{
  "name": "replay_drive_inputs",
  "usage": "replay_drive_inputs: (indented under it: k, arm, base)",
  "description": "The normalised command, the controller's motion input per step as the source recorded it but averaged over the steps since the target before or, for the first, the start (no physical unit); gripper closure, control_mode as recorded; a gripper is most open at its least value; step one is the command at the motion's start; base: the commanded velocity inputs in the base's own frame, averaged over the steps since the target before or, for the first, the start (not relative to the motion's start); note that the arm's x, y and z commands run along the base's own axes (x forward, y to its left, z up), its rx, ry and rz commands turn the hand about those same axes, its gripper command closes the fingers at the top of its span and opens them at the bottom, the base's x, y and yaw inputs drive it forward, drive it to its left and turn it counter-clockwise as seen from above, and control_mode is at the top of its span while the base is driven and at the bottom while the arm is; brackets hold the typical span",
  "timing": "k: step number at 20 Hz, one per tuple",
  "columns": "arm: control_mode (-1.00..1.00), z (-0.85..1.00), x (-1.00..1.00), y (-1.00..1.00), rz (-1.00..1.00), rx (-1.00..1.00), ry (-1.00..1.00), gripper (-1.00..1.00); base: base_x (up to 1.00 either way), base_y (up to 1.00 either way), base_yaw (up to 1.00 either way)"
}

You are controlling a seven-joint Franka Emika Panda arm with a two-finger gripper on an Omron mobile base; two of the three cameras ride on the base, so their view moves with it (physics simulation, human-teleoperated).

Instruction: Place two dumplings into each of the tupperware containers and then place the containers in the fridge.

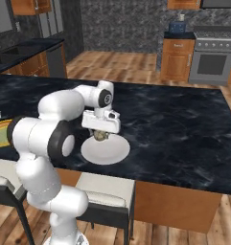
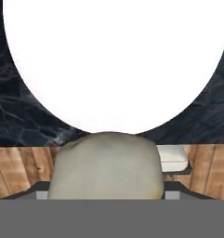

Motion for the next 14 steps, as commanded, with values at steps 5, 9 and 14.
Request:
replay_drive_inputs:
  k: [5, 9, 14]
  arm:
    - [-1.00, 0.78, -1.00, 0.11, 0.00, -0.01, -0.06, 1.00]
    - [-1.00, 0.54, -0.92, 0.09, 0.00, 0.00, -0.03, 1.00]
    - [-1.00, 0.57, -0.45, 0.33, 0.00, -0.03, 0.00, 1.00]
  base:
    - [0.00, 0.00, 0.00]
    - [0.00, 0.00, 0.00]
    - [0.00, 0.00, 0.00]
